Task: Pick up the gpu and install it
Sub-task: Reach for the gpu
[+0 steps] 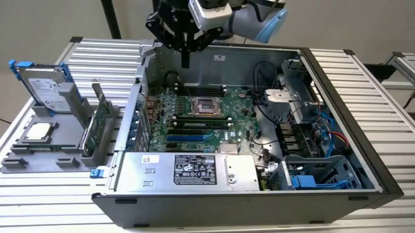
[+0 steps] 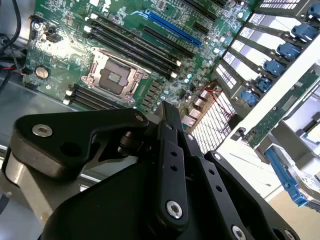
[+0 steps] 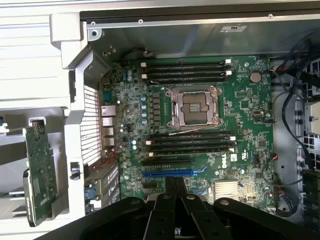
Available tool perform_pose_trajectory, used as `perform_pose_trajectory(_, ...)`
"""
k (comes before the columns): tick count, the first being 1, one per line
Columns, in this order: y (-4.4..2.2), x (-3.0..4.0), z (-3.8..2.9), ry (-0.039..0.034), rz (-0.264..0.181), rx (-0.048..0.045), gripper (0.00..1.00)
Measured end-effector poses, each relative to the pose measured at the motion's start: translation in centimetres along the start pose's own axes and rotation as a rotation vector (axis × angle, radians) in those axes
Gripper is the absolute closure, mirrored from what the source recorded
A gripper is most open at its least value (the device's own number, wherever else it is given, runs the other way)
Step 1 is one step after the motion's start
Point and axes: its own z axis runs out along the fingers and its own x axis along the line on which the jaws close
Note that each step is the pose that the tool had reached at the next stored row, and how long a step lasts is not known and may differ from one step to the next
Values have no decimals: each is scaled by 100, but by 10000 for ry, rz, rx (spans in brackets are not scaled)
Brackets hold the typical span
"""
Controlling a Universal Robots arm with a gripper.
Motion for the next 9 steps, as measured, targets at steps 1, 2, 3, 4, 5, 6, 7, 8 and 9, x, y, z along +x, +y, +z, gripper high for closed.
perform_pose_trajectory(1, 0, 0, 0, 0, 1, 1, 100)
perform_pose_trajectory(2, 0, 1, 0, 0, 0, 0, 100)
perform_pose_trajectory(3, 0, 4, 0, -1, 1, 0, 100)
perform_pose_trajectory(4, 0, 9, 0, 0, 1, 0, 100)
perform_pose_trajectory(5, -1, 15, 0, 0, 1, -1, 100)
perform_pose_trajectory(6, -2, 24, -1, 1, 1, -1, 100)
perform_pose_trajectory(7, -3, 36, -2, 1, 0, -3, 100)
perform_pose_trajectory(8, -4, 53, -2, 0, 0, -7, 100)
perform_pose_trajectory(9, -5, 71, -2, 1, 0, -9, 100)
